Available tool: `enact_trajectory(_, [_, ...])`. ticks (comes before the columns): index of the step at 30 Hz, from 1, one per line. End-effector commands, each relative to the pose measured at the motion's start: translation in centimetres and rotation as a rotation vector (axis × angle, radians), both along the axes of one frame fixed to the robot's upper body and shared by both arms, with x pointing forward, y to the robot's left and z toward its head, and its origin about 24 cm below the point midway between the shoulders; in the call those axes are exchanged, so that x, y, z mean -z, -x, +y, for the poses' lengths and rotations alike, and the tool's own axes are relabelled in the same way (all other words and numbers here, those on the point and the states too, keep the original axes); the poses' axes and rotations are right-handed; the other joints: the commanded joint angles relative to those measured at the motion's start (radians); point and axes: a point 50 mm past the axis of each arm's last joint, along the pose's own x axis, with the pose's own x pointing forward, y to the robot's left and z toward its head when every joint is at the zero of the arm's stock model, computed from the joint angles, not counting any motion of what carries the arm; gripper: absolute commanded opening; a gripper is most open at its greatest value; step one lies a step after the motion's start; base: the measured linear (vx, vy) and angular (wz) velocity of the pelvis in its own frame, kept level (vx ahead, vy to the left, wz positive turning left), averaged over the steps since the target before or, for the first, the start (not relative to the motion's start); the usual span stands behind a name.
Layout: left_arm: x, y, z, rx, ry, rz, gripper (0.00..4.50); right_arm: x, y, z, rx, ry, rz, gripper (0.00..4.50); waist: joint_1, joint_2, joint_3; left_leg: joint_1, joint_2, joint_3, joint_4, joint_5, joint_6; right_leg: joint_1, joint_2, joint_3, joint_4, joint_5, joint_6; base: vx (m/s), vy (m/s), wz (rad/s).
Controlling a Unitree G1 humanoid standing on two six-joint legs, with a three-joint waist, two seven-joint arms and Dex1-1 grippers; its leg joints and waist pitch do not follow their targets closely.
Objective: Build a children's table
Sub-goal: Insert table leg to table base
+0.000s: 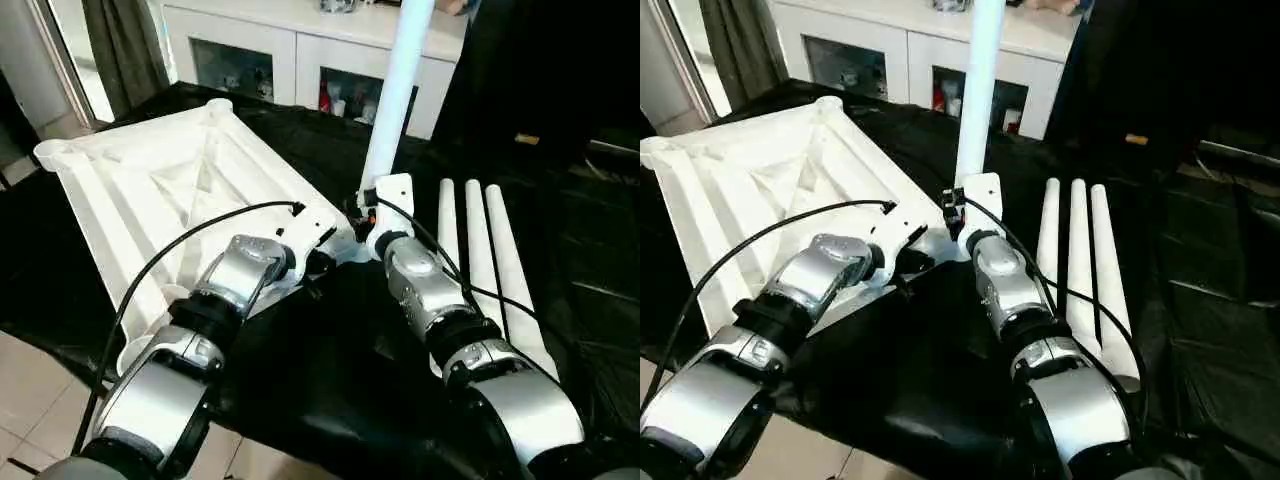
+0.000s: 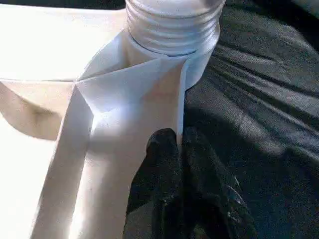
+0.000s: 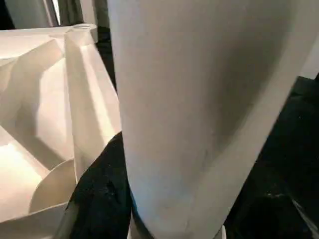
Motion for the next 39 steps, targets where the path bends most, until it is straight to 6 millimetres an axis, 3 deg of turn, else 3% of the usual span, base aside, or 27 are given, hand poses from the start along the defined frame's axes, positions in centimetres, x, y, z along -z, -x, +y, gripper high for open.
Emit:
enact_trajectory(1, [0.3,-0.5,1.2,-0.099,-0.052,-0.015,0.00,6.4,3.4,0.5,-0.014,0.023,0.296,1.89,0.002,0.016,-0.025,-0.002,0.061,-0.025,-0.093,-0.291,0.002,0.013,-0.103,0.054,-0.088,-0.297,-0.181,0.000,0.000,0.00])
enact_trajectory(10, [0.5,-0.5,1.2,-0.088,-0.058,-0.009,0.00,5.8,2.9,0.7,-0.011,0.052,0.247,1.89,0.002,0.016,-0.023,-0.002,0.064,-0.032,-0.100,-0.338,-0.004,0.005,-0.107,0.055,-0.104,-0.454,-0.138,0.000,0.000,0.00])
enact_trajectory(14, [0.5,-0.6,1.4,-0.088,-0.063,-0.012,0.00,5.4,2.8,0.9,-0.031,0.023,0.232,1.89,0.003,0.017,-0.023,-0.002,0.065,-0.032,-0.102,-0.335,-0.002,0.003,-0.109,0.056,-0.106,-0.457,-0.132,0.000,0.000,0.00])
enact_trajectory(15, [0.6,-0.6,1.5,-0.088,-0.064,-0.013,0.00,5.4,2.8,0.9,-0.032,0.022,0.230,2.45,0.003,0.016,-0.022,-0.003,0.065,-0.032,-0.103,-0.337,-0.002,0.003,-0.107,0.055,-0.106,-0.454,-0.132,0.000,0.000,0.00])
enact_trajectory(18, [0.5,-0.6,1.5,-0.088,-0.066,-0.015,0.00,5.1,2.7,1.1,-0.045,0.003,0.217,2.65,0.002,0.016,-0.026,-0.005,0.065,-0.032,-0.103,-0.331,0.000,0.004,-0.110,0.057,-0.106,-0.448,-0.133,0.000,0.000,0.00])
enact_trajectory(19, [0.6,-0.6,1.6,-0.088,-0.067,-0.016,0.00,5.1,2.7,1.2,-0.050,-0.004,0.215,2.75,0.000,0.015,-0.025,-0.011,0.066,-0.034,-0.105,-0.309,0.000,0.010,-0.108,0.055,-0.101,-0.416,-0.138,0.000,0.000,0.00])
enact_trajectory(26, [0.5,-0.6,1.6,-0.060,-0.060,-0.019,0.00,4.4,2.5,1.5,-0.093,-0.040,0.178,3.35,0.001,0.017,-0.027,-0.011,0.065,-0.025,-0.098,-0.247,0.019,0.015,-0.108,0.055,-0.094,-0.315,-0.182,0.000,0.000,0.00])
enact_trajectory(29, [0.3,-0.5,1.3,-0.015,-0.042,-0.035,0.00,3.7,2.1,1.3,-0.119,-0.060,0.137,3.65,0.002,0.017,-0.035,-0.017,0.063,-0.022,-0.092,-0.176,0.035,0.028,-0.107,0.053,-0.082,-0.205,-0.207,0.000,0.000,0.00])
enact_trajectory(32, [0.3,-0.1,1.2,0.056,-0.032,-0.035,0.00,2.2,1.6,0.3,-0.218,-0.058,0.045,3.92,0.003,0.018,-0.043,-0.018,0.062,-0.017,-0.080,-0.088,0.064,0.034,-0.105,0.050,-0.066,-0.047,-0.243,0.000,0.000,0.00])
enact_trajectory(33, [0.3,0.1,1.4,0.083,-0.030,-0.037,0.00,1.8,1.6,-0.2,-0.268,-0.021,0.018,4.02,0.005,0.017,-0.049,-0.022,0.060,-0.015,-0.069,0.005,0.105,0.043,-0.099,0.045,-0.047,0.122,-0.274,0.000,0.000,0.00])
enact_trajectory(35, [0.4,0.2,1.6,0.092,-0.029,-0.028,0.00,1.6,1.7,-0.7,-0.330,0.028,0.000,4.14,0.005,0.022,-0.052,-0.021,0.057,-0.009,-0.059,0.049,0.145,0.040,-0.098,0.041,-0.038,0.245,-0.303,0.000,0.000,0.00])
enact_trajectory(36, [0.4,0.2,1.6,0.092,-0.029,-0.028,0.00,1.6,1.7,-0.7,-0.330,0.028,0.000,4.25,0.002,0.018,-0.054,-0.022,0.055,-0.008,-0.056,0.065,0.164,0.043,-0.096,0.041,-0.032,0.298,-0.318,0.000,0.000,0.00])
enact_trajectory(39, [0.5,0.7,2.1,0.157,-0.019,-0.039,0.00,0.9,2.2,-2.4,-0.454,0.070,-0.028,4.46,0.004,0.018,-0.051,-0.023,0.060,-0.009,-0.057,0.029,0.184,0.046,-0.100,0.038,-0.037,0.262,-0.323,0.000,0.000,0.00])
